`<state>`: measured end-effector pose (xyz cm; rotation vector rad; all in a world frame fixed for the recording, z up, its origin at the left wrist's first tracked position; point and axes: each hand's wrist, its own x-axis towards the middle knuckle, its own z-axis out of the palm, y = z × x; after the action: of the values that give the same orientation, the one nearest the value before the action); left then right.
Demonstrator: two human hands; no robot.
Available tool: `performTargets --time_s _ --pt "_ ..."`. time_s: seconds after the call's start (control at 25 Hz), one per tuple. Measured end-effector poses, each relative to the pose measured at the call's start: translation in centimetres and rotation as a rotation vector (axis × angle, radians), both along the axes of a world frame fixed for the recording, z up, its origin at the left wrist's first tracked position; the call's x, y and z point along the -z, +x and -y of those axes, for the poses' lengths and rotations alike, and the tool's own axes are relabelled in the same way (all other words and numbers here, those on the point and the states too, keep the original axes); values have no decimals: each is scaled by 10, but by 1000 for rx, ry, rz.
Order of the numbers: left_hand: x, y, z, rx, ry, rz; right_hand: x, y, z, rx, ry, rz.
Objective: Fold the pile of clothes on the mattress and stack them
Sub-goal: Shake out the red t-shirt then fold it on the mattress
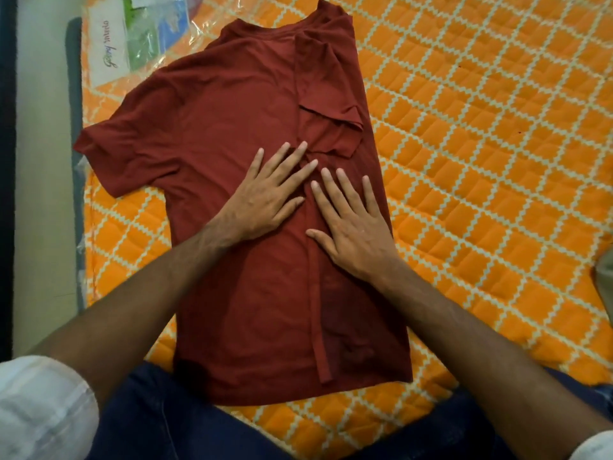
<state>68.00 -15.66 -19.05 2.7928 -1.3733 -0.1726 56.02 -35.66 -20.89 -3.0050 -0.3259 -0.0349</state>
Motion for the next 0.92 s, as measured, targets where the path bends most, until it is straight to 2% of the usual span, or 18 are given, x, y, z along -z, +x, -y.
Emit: performTargets --time_s 0.24,0.32,0.48,0.56,0.64,0.76,0.92 --pt "-5 -19 -11 45 13 185 -8 -54 -14 -156 35 51" --pt "-14 -37 -22 -32 29 222 -19 -74 -29 -194 61 44" --pt "-27 -91 -72 -394 -33 -9 -52 -107 -66 -163 74 -38" --pt "-38 -110 -108 -508 34 -85 -69 -117 -89 -119 129 -142" --pt "-51 -122 -141 -568 111 -203 -75 -125 -115 -112 148 -211" --pt "-64 -124 -169 -576 75 -377 -69 -128 -150 -156 211 -319" --pt "-57 -118 -180 -638 -70 -383 -55 -123 -195 -191 328 -403"
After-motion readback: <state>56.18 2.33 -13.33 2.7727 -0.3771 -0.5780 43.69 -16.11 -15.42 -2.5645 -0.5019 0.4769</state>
